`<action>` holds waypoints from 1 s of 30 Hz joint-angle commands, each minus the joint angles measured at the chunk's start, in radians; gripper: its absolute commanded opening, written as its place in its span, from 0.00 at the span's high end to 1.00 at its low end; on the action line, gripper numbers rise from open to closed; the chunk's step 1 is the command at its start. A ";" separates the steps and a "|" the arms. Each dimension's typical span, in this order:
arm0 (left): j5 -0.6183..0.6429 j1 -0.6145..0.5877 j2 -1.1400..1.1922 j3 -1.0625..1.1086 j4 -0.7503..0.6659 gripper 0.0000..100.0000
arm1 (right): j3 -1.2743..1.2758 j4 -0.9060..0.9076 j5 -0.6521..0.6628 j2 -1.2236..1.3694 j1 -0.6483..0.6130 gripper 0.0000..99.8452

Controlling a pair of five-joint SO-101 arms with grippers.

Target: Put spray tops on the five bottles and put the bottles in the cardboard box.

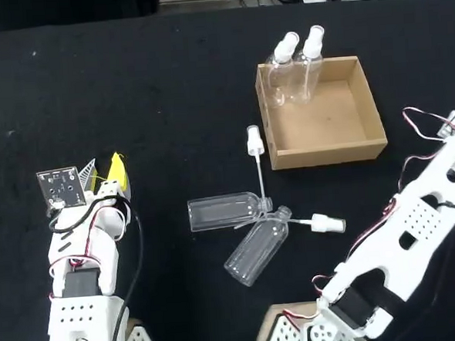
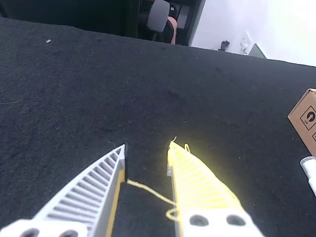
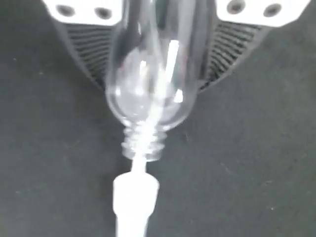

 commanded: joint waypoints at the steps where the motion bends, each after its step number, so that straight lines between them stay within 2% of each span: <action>1: 0.006 -0.007 -0.012 0.024 -0.005 0.86 | -0.079 -0.017 -0.008 -0.036 0.038 0.98; 7: 0.006 -0.007 -0.012 0.024 -0.005 0.86 | -0.081 0.089 -0.006 -0.056 0.063 0.99; 17: 0.006 -0.007 -0.012 0.024 -0.005 0.86 | -0.081 0.396 0.002 -0.176 0.064 0.99; 23: 0.006 -0.007 -0.012 0.024 -0.005 0.86 | -0.079 0.473 0.008 -0.197 0.089 0.99; 30: 0.006 -0.005 -0.012 0.024 -0.005 0.86 | -0.079 0.566 0.075 -0.199 0.107 0.99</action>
